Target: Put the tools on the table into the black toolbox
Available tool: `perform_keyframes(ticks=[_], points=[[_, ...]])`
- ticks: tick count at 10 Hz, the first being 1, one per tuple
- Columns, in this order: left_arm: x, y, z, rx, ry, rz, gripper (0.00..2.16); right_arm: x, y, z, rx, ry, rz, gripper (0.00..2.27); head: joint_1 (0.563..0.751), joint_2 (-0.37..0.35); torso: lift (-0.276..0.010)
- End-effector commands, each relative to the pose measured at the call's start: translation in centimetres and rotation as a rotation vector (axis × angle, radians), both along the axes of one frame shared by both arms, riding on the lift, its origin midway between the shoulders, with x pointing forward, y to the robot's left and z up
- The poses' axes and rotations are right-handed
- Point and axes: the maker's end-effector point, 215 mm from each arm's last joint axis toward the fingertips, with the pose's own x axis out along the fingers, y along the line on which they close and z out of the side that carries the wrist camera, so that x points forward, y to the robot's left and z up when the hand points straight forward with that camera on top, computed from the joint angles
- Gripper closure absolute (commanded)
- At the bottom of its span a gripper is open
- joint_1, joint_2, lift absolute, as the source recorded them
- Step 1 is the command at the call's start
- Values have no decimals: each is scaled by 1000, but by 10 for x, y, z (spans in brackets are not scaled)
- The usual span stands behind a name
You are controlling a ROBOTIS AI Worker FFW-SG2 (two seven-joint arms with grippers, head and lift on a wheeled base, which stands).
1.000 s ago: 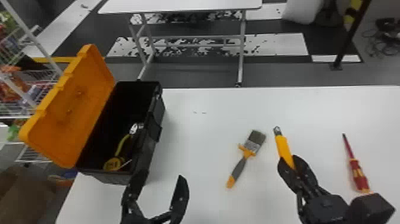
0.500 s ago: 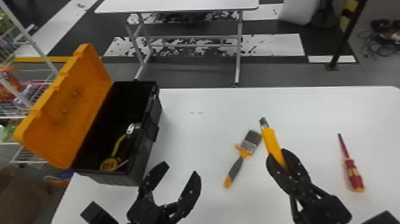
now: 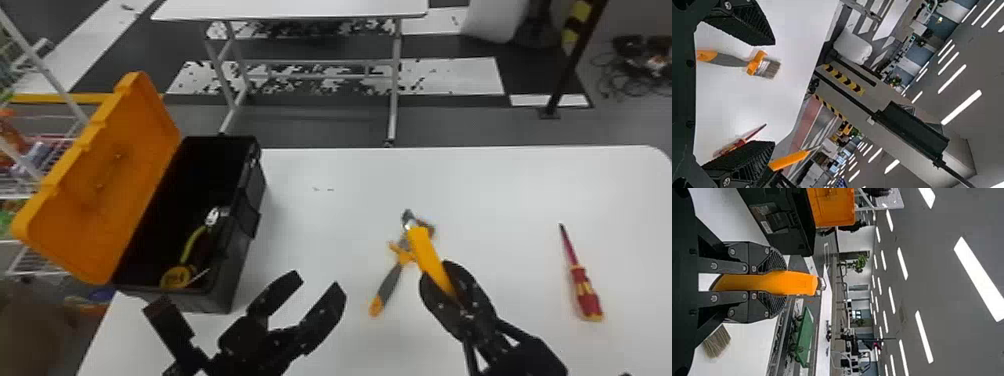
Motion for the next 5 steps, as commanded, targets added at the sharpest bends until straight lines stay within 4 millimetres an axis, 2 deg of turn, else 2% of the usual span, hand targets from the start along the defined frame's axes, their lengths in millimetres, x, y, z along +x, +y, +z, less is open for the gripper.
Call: perform_keyframes(ticks=[1, 5], points=[[0, -7, 6, -31, 19, -22, 97, -6, 8, -1, -3, -12, 32, 2142, 695, 133, -75], [-7, -32, 17, -86, 59, -93, 97, -19, 37, -6, -15, -18, 119, 2142, 695, 154, -75]])
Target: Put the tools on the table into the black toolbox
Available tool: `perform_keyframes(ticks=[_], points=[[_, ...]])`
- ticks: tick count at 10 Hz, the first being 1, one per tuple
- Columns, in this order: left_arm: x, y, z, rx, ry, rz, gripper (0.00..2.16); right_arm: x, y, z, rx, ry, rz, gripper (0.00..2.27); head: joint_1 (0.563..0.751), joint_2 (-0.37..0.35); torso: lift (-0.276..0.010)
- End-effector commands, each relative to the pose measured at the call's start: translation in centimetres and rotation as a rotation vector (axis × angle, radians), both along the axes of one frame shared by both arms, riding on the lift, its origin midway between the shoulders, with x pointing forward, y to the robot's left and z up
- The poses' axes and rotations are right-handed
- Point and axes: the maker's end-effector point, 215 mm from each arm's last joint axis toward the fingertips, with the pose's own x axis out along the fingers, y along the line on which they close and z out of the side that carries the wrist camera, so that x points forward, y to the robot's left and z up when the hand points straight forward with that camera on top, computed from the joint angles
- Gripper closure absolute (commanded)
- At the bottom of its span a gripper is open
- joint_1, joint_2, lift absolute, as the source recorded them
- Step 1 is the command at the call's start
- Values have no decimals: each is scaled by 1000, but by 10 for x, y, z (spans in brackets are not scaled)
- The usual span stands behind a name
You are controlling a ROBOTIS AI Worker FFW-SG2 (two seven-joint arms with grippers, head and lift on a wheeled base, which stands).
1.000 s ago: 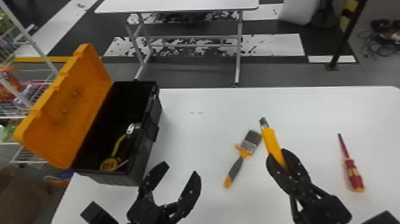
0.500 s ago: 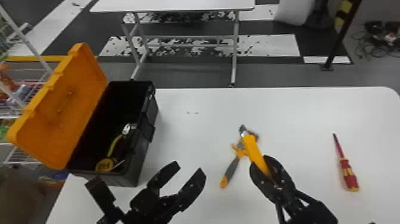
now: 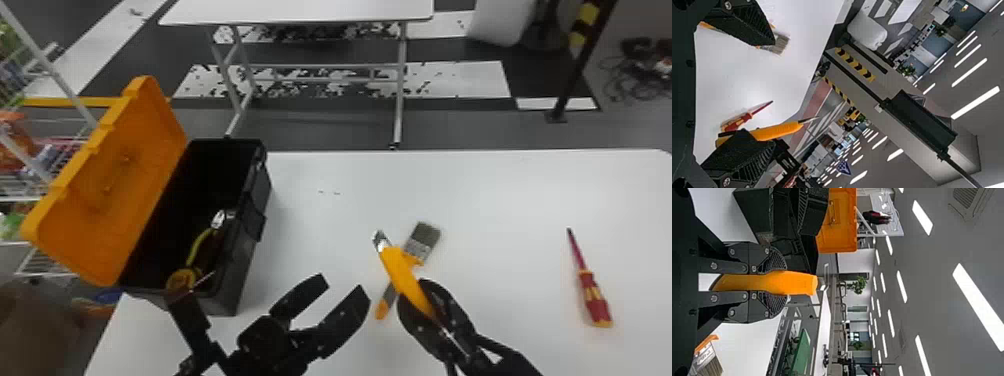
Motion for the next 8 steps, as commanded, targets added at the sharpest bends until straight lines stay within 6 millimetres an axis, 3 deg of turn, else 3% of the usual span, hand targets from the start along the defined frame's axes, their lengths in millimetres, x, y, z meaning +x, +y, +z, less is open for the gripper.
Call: perform_keyframes(ticks=[1, 4, 8], points=[[-1, -7, 8, -16, -4, -15, 97, -3, 9, 0, -1, -3, 23, 2138, 695, 153, -75], [-11, -23, 9, -23, 40, -71, 87, -9, 27, -3, -9, 0, 64, 2138, 695, 167, -75], [-11, -28, 16, -29, 36, -84, 97, -13, 41, -4, -12, -2, 94, 2138, 695, 180, -75]])
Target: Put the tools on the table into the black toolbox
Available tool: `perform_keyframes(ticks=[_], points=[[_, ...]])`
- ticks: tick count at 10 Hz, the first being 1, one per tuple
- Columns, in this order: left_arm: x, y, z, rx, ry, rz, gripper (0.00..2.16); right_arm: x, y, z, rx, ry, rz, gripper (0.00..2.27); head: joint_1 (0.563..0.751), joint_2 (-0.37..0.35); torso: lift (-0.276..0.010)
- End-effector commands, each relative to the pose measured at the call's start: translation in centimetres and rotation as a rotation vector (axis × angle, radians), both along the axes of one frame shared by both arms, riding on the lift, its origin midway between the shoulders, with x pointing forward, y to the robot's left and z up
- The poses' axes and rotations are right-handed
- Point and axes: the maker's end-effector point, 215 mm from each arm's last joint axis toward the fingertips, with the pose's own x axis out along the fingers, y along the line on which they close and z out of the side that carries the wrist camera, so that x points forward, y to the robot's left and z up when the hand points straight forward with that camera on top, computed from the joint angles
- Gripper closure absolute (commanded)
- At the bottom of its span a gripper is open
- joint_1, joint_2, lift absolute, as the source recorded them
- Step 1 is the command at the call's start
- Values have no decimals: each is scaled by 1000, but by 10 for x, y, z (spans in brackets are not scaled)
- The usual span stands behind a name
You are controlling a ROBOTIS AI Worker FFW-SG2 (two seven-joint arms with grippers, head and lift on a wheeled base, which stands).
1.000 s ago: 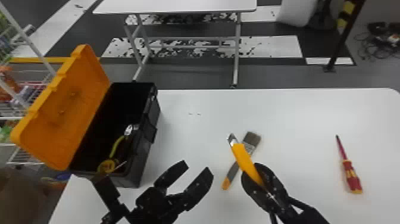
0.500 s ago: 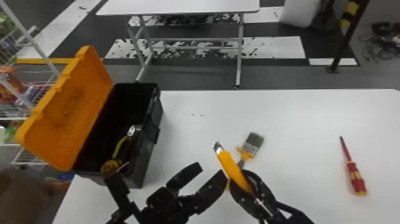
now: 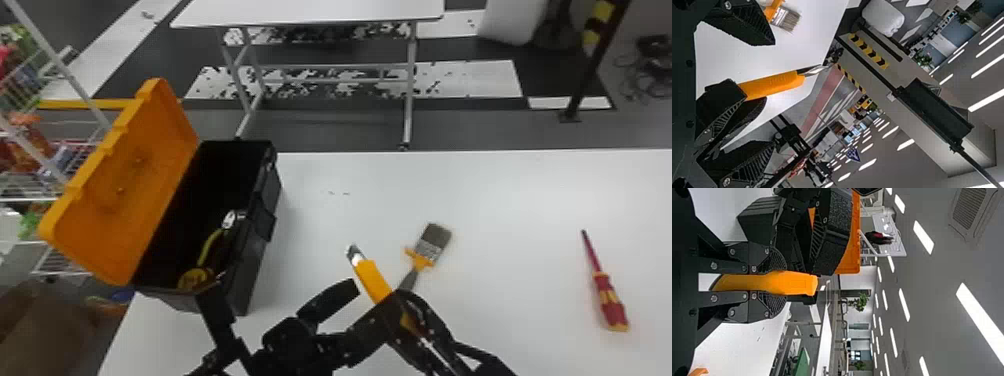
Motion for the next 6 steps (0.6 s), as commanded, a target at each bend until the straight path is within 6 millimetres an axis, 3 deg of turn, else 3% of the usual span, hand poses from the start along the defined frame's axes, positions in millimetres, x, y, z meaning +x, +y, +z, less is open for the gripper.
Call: perform_keyframes(ticks=[1, 4, 5, 6], points=[[0, -1, 3, -6, -4, -1, 107, -3, 5, -2, -4, 3, 12, 2138, 695, 183, -75], [2, -2, 7, -7, -14, -4, 282, -3, 11, -3, -7, 3, 24, 2138, 695, 202, -75], [2, -2, 6, -3, -14, -6, 481, -3, 10, -3, -6, 3, 22, 2138, 695, 204, -75], [3, -2, 4, 13, -18, -8, 822, -3, 10, -3, -7, 5, 22, 2138, 695, 204, -75]])
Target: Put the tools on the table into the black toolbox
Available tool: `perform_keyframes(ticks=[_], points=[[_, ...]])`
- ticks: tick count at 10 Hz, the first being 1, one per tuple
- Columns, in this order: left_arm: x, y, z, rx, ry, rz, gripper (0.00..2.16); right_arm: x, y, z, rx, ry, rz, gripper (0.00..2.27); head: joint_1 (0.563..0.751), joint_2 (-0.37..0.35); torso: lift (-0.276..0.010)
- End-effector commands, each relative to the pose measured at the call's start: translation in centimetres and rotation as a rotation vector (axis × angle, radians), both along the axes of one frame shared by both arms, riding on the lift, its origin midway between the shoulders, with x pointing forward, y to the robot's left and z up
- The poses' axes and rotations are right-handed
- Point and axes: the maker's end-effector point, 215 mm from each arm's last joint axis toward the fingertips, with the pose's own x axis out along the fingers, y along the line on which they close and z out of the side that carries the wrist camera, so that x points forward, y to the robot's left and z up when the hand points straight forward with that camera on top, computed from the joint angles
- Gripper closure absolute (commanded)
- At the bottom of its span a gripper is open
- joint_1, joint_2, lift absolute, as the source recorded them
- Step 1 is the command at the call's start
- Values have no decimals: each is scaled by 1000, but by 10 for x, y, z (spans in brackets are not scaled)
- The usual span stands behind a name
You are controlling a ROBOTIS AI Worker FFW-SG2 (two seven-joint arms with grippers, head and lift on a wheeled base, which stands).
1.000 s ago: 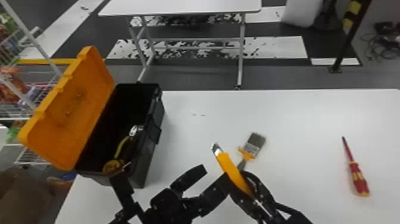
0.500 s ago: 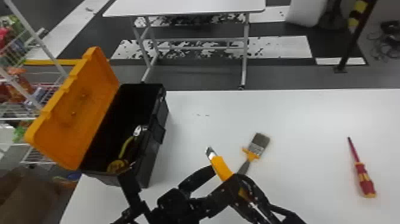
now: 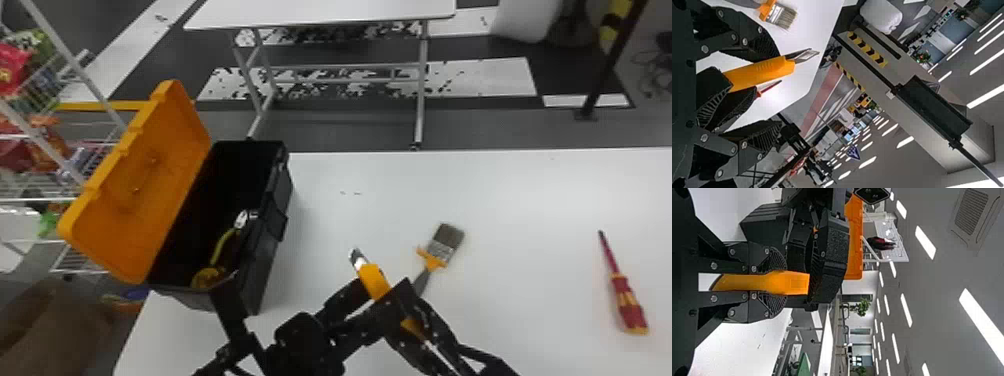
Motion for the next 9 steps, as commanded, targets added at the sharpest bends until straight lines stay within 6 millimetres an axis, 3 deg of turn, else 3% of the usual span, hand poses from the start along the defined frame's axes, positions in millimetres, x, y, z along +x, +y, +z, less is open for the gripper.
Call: perform_keyframes(ticks=[1, 2, 3, 5, 6, 8, 9], points=[[1, 0, -1, 13, -6, -2, 1177, 0, 0, 0, 0, 1, -1, 2138, 695, 202, -75], [0, 1, -2, 23, -11, -9, 1443, 0, 0, 0, 0, 1, -1, 2138, 695, 202, -75], [0, 0, -3, 32, -17, -15, 1882, 0, 0, 1, 3, -2, -2, 2138, 695, 202, -75], [1, 1, -3, 40, -22, -18, 2071, 1, -1, 2, 9, -3, -6, 2121, 695, 202, -75], [0, 0, -2, 39, -28, -24, 2084, 1, -5, 5, 20, -9, -24, 1875, 695, 200, -75], [0, 2, -1, 39, -30, -23, 2084, 1, -13, 18, 52, -44, -55, 343, 695, 190, -75], [0, 2, -1, 37, -30, -23, 2084, 2, -15, 17, 50, -41, -64, 167, 695, 183, -75]])
